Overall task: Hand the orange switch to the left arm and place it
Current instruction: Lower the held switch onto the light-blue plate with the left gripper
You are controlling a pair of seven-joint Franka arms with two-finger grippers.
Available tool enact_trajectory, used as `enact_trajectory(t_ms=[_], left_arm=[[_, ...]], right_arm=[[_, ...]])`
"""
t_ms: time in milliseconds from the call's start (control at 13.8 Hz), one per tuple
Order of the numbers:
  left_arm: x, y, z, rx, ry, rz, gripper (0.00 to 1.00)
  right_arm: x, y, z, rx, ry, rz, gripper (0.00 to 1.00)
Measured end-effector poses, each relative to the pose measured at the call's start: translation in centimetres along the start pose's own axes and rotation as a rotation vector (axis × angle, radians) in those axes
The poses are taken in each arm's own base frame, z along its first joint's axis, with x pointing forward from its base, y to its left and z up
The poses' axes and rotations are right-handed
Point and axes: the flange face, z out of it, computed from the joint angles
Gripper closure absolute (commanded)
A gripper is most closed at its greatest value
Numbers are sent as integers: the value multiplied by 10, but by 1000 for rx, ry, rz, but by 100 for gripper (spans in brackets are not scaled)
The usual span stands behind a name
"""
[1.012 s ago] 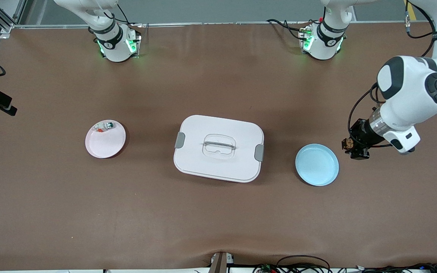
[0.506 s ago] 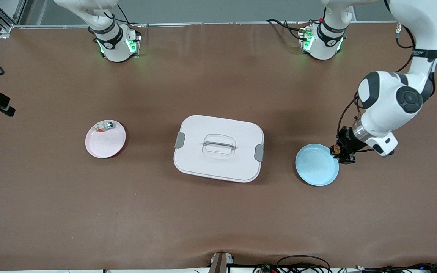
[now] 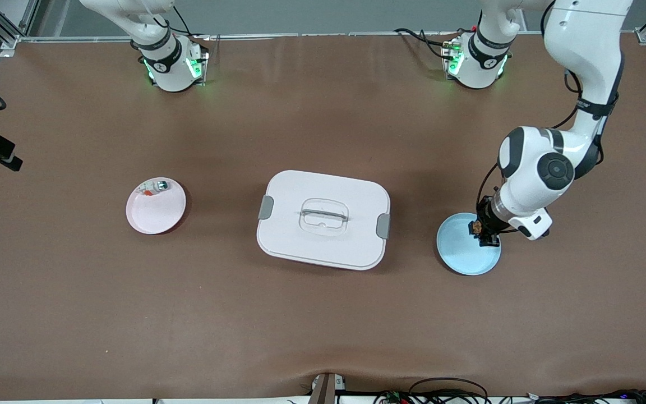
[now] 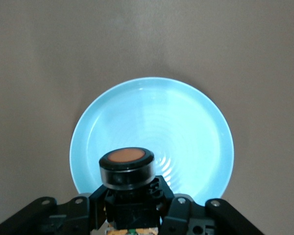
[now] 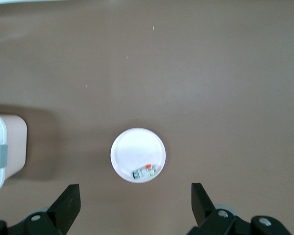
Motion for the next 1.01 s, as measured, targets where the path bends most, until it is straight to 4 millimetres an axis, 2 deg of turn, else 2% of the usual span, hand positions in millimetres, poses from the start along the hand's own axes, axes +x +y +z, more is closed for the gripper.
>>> enact_trajectory(t_ms=[145,434,723,1012], left_arm=[[-4,4,10,6,22,9,100],[-5,15,30,18,34,12,100],[-4,15,43,34,39,12,100],[-4,15,54,47,43,13,100]], right_arm=[[-9,0,4,0,-68,2,0],[-13,-4,-4,1,-65,-5,0],[-14,-5,-5,1,-64,-3,0],[-14,-8,-5,-1,-66,82,0]])
